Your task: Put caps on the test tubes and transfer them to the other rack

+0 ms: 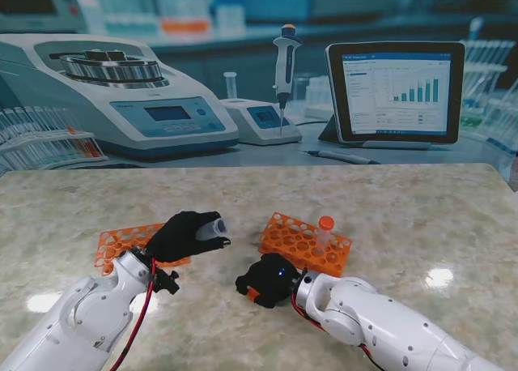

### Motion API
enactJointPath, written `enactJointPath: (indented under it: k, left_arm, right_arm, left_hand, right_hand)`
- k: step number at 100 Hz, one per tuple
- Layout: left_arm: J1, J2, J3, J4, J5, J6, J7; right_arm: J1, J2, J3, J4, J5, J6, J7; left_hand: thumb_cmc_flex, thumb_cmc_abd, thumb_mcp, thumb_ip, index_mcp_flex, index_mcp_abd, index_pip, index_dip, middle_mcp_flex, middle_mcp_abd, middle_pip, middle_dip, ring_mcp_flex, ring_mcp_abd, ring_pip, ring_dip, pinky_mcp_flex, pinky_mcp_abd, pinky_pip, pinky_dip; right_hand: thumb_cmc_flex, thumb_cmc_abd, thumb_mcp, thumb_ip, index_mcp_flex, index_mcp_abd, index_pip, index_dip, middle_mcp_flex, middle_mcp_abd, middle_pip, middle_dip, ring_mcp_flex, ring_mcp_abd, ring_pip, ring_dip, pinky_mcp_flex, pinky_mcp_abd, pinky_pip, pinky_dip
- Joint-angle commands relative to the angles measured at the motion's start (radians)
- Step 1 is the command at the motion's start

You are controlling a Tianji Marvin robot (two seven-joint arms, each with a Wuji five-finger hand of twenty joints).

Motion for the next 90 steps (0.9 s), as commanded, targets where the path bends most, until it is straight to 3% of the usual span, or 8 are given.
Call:
enactJointPath:
  k: [1,90]
  left_arm:
    - [0.004,0.001,-0.001,-0.007,0.001,0.004,-0.003]
    - [0.003,0.002,0.001,-0.007,-0.001,0.003,-0.004]
  right_arm:
    - [-0.009,0.000,-0.009,0.018,0.000,-0.005,0.011]
    - [-0.019,-0.003,0.015,0.009,0.002,-0.045,-0.008]
  left_hand:
    - [0.005,0.049,-0.001,-0.010,0.013,-0.058,0.075,0.051,0.005,-0.033,-0.012,-0.008,0.012,-0.014,-0.004,-0.010,0.021,-0.029,0.093,-0.023]
    - [0.005,0.049,0.000,-0.010,0.012,-0.058,0.075,0.051,0.005,-0.034,-0.012,-0.008,0.012,-0.014,-0.004,-0.010,0.021,-0.029,0.093,-0.023]
  right_hand:
    - [0.146,0.040,0.104,0.027,0.079,-0.090,0.115,0.012,0.070,-0.069,0.026,0.004,0.037,-0.009,0.040,0.015,0.013,-0.018,0.030,-0.018]
    - [0.184,0.043,0.178,0.040,0.166,-0.083,0.037,0.078,0.116,-0.077,0.051,0.002,0.079,-0.017,0.062,0.007,0.062,-0.018,0.035,-0.027]
